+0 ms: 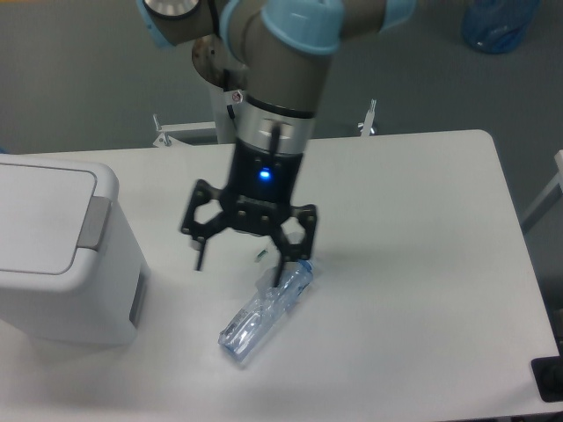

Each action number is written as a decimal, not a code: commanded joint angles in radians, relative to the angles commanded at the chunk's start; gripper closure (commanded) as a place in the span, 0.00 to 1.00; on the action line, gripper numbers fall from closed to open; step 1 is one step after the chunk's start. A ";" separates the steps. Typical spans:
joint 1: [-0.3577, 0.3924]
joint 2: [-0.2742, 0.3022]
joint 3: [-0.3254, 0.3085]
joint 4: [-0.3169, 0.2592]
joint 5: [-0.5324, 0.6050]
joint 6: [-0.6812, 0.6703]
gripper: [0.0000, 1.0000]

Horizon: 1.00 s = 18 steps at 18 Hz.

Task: Open the trash can
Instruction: 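Swing the gripper over to the lid edge of the white trash bin, then push the gripper against the bin lid to flip it open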

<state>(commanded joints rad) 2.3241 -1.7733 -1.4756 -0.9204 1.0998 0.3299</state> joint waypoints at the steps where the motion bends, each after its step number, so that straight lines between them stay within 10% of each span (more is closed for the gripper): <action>1: -0.011 0.005 -0.011 0.000 0.003 -0.008 0.00; 18: -0.100 0.094 -0.173 0.009 0.011 -0.009 0.00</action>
<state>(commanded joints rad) 2.2243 -1.6797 -1.6490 -0.9112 1.1106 0.3206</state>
